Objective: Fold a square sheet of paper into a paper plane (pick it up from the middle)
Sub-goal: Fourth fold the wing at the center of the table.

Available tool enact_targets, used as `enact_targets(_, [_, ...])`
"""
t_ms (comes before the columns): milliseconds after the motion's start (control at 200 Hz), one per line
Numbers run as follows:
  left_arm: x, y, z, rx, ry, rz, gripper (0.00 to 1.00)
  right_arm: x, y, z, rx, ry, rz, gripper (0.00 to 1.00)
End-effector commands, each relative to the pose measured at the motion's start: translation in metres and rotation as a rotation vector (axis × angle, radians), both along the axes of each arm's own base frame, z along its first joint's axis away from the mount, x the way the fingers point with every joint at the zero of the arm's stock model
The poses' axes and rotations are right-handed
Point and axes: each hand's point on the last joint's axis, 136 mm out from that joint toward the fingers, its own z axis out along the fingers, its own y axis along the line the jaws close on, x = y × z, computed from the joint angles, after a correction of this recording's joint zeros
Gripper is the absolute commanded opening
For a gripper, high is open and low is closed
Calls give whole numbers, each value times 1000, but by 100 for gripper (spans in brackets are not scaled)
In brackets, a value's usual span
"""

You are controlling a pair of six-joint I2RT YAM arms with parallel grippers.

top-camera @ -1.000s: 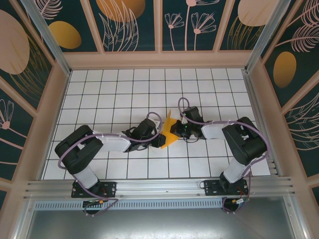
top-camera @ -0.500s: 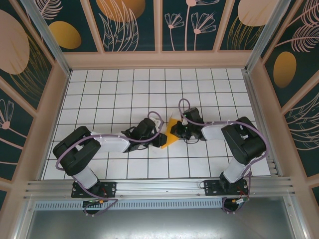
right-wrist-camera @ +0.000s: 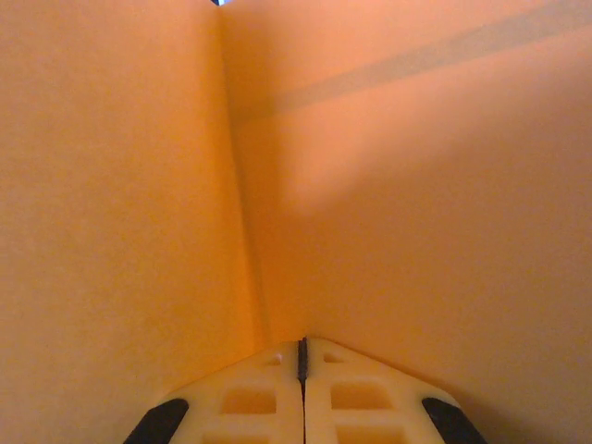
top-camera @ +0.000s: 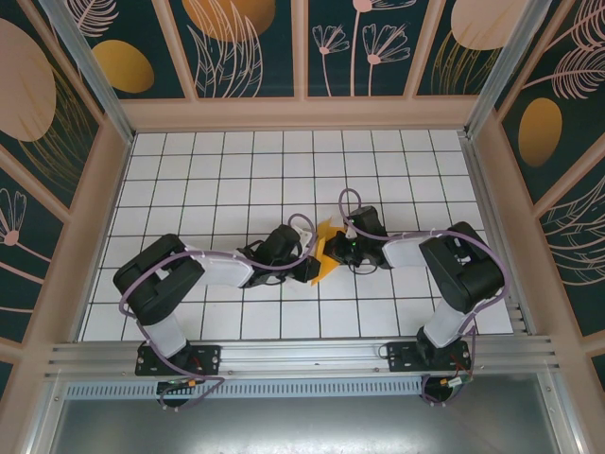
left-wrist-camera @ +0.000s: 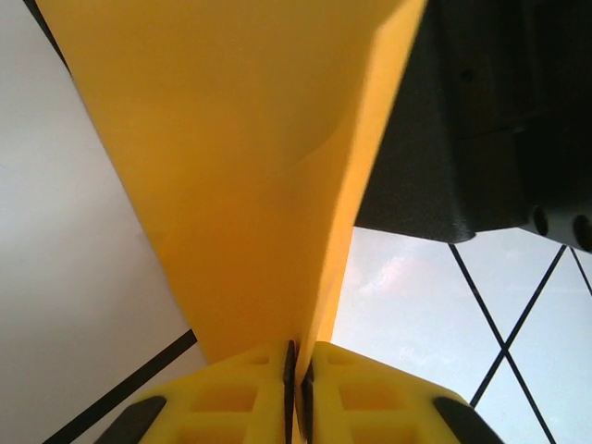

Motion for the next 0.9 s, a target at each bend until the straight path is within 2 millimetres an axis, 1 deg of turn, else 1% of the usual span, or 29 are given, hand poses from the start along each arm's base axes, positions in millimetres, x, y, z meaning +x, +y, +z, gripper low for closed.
enact_targets(0, [0,-6,-2,6,-1,-31,13,-3,-6,-6,-29,2,-18,8])
enact_targets(80, [0,-5,-5,13,4,-30,12,0,-8,2,-39,-17,-27,9])
enact_targets(170, [0,-5,-10,19,15,-24,10,4,-13,16,-47,-53,-48,11])
enact_targets(215, [0,-6,-9,13,16,-23,10,5,-19,21,-65,-66,-73,12])
enact_targets(290, [0,-7,-6,1,14,-23,10,5,-32,23,-101,-76,-119,12])
enact_targets(350, [1,-9,-3,-10,7,-27,10,3,-39,27,-100,-88,-145,12])
enact_targets(510, [3,-17,5,-29,7,-62,10,-7,-36,47,-12,-140,-130,10])
enact_targets(605, [5,-19,6,-30,14,-77,11,-12,-31,58,36,-166,-98,8])
enact_targets(761, [8,-21,4,-19,31,-106,12,-16,-28,61,51,-166,-72,8])
enact_targets(891, [7,-24,-3,-3,51,-131,13,-15,-34,56,16,-156,-102,7])
